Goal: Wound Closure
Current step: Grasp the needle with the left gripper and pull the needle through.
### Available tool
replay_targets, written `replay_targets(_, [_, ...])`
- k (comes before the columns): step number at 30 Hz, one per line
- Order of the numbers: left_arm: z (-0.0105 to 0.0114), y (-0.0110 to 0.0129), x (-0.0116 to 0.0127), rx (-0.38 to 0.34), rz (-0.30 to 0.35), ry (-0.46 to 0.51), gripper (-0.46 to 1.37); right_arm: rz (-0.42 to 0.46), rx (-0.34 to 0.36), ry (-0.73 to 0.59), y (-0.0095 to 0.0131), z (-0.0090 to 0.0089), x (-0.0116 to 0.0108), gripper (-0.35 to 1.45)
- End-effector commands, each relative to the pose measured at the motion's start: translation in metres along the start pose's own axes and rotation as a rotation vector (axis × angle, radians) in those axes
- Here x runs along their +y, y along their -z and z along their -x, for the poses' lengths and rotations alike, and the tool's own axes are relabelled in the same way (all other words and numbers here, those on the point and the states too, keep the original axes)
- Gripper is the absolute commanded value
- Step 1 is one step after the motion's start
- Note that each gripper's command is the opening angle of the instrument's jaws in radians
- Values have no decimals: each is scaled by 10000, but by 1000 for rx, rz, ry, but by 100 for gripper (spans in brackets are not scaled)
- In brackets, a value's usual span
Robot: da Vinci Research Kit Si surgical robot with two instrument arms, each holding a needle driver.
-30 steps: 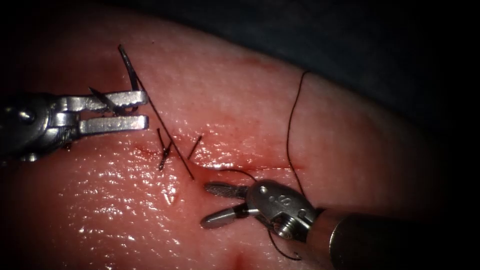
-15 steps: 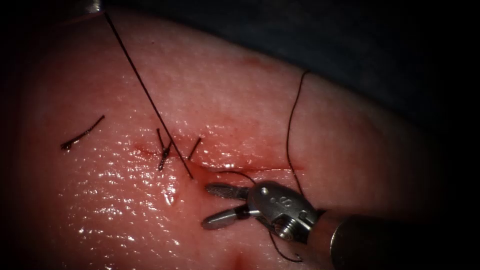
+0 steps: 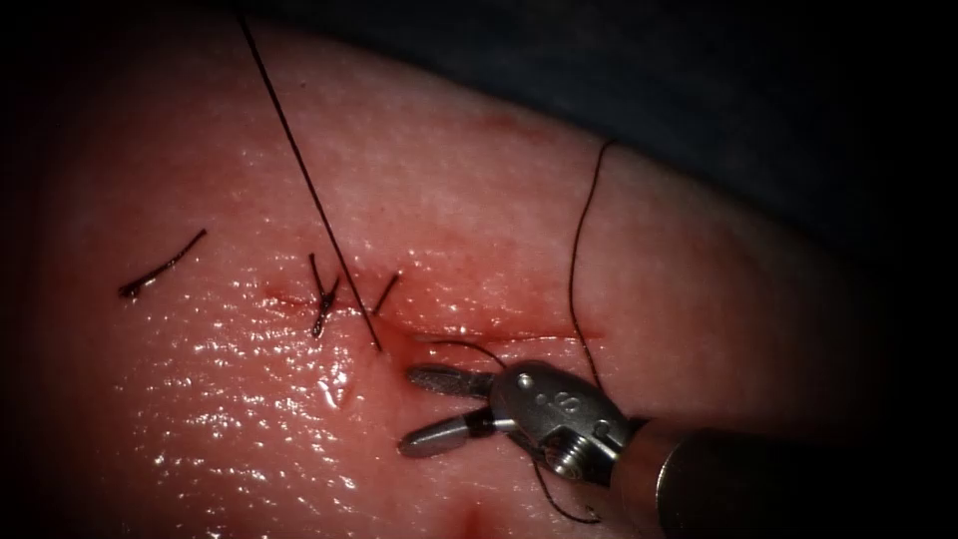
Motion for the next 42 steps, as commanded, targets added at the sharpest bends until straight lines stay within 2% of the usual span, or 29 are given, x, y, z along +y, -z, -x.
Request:
replay_targets(1, [5, 2, 10, 11, 24, 23, -35, 1, 0, -1, 0, -1, -1, 86])
replay_targets(5, [27, 10, 44, 17, 49, 81, -35, 0, -3, -5, 1, -3, -4, 87])
replay_targets(7, [44, 14, 67, 15, 58, 94, -35, 15, -3, -12, 3, -6, -6, 88])
replay_targets(8, [44, 14, 67, 15, 58, 94, -35, 15, -3, -12, 3, -6, -6, 88])
replay_targets(12, [75, 19, 99, -13, 88, 98, -35, 45, -1, -35, 12, -15, -8, 92])
replay_targets(19, [119, 19, 133, -88, 112, 64, -35, 55, 5, -54, 19, -22, -14, 93])
replay_targets(22, [133, 13, 137, -125, 115, 40, -35, 55, 6, -52, 19, -21, -16, 93])
replay_targets(29, [157, -3, 139, -133, 100, 10, -35, 57, 14, -47, 18, -21, -16, 93])
replay_targets(42, [156, 4, 136, -133, 101, 13, -35, 57, 17, -42, 18, -22, -17, 92])
